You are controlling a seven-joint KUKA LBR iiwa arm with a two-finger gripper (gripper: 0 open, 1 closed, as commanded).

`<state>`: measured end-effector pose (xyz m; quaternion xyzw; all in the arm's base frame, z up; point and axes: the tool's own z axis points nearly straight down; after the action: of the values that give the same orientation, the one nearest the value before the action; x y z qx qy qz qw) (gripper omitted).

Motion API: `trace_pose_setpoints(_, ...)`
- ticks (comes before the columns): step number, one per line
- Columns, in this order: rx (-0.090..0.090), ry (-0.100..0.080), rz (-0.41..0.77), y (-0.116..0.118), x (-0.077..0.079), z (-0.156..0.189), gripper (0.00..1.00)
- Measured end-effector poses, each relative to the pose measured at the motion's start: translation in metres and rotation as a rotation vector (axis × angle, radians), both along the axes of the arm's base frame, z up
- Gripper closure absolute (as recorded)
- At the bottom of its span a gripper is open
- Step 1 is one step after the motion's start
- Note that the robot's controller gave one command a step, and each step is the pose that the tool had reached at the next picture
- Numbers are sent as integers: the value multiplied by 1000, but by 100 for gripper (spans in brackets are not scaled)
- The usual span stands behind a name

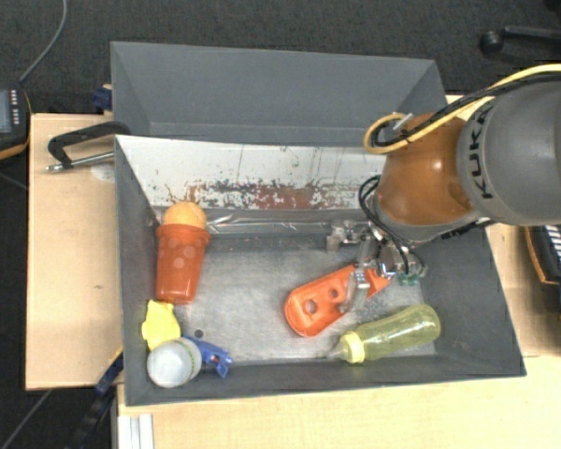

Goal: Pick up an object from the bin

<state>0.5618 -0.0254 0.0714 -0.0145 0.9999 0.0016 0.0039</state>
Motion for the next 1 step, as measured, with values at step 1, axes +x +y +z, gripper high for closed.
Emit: trace_pose_setpoints(1, -1, 6, 151, 6, -7, 1, 0)
